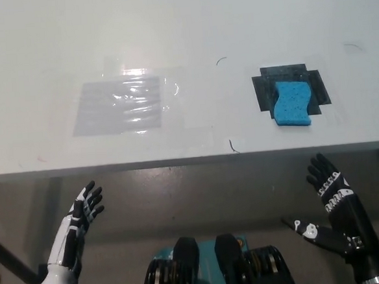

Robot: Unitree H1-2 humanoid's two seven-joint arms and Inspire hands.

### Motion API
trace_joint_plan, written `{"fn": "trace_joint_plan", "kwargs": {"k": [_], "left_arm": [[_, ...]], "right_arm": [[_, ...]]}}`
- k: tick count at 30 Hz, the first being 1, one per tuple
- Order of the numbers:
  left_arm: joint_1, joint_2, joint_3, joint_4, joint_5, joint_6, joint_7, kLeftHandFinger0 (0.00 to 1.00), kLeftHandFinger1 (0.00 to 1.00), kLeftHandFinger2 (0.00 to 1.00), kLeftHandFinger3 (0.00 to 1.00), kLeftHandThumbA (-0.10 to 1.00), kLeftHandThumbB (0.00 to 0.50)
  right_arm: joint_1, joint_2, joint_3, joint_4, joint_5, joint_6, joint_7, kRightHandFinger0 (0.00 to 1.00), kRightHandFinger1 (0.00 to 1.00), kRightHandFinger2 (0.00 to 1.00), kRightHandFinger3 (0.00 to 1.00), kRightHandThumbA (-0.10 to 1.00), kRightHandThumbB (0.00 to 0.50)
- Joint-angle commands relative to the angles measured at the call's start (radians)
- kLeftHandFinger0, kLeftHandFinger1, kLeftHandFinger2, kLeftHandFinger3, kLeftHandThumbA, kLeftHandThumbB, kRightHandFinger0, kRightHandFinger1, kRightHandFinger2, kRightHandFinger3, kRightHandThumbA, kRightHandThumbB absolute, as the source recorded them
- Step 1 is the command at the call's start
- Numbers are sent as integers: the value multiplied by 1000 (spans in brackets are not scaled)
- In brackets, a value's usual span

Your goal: A soft sponge is kept on the balc marked spot on the table infront of the robot and it uses its right hand fist to press down on it and drrags it across the table in a back and forth manner twice to clean it

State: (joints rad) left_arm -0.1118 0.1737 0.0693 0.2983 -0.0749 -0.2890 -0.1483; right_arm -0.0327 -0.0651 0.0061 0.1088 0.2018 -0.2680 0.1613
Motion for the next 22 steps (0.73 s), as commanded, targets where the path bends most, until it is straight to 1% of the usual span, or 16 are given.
{"fn": "trace_joint_plan", "kwargs": {"k": [1,2,4,6,8,9,14,16,20,22], "left_arm": [[-8,4,8,-48,-22,5,1,1000,1000,1000,1000,1000,500],[-7,4,8,-46,-27,2,-2,1000,1000,1000,1000,1000,500],[-5,6,4,-49,-23,5,-4,1000,1000,1000,1000,1000,500],[-4,4,2,-48,-16,6,1,1000,1000,1000,1000,1000,500],[-4,4,0,-49,-3,7,8,1000,1000,1000,1000,1000,500],[-4,1,0,-48,0,4,13,1000,1000,1000,1000,1000,495],[0,-5,0,-47,7,7,21,1000,1000,1000,1000,1000,500],[2,-8,1,-50,15,10,29,1000,1000,1000,1000,1000,500],[-1,-15,5,-53,41,15,58,1000,1000,1000,1000,1000,500],[-2,-15,5,-43,44,1,60,1000,1000,1000,1000,1000,500]], "right_arm": [[-9,-8,-3,10,2,3,12,1000,1000,1000,1000,1000,118],[-11,-6,-4,13,-1,3,9,1000,1000,1000,1000,1000,117],[-4,-7,-3,8,-6,8,5,1000,1000,1000,1000,1000,140],[3,-8,-3,-10,-8,12,4,1000,1000,1000,1000,1000,123],[1,-10,-3,-10,-17,8,1,1000,1000,1000,1000,1000,118],[0,-10,-4,-11,-22,9,-3,1000,1000,1000,1000,1000,103],[-1,-12,-8,-16,-24,19,-6,1000,1000,1000,1000,1000,120],[6,-14,-7,-33,-31,28,-7,1000,1000,1000,1000,1000,85],[8,-16,-9,-30,-24,24,-1,1000,1000,1000,1000,1000,79],[11,-15,-9,-31,-26,27,-3,1000,1000,1000,1000,1000,77]]}}
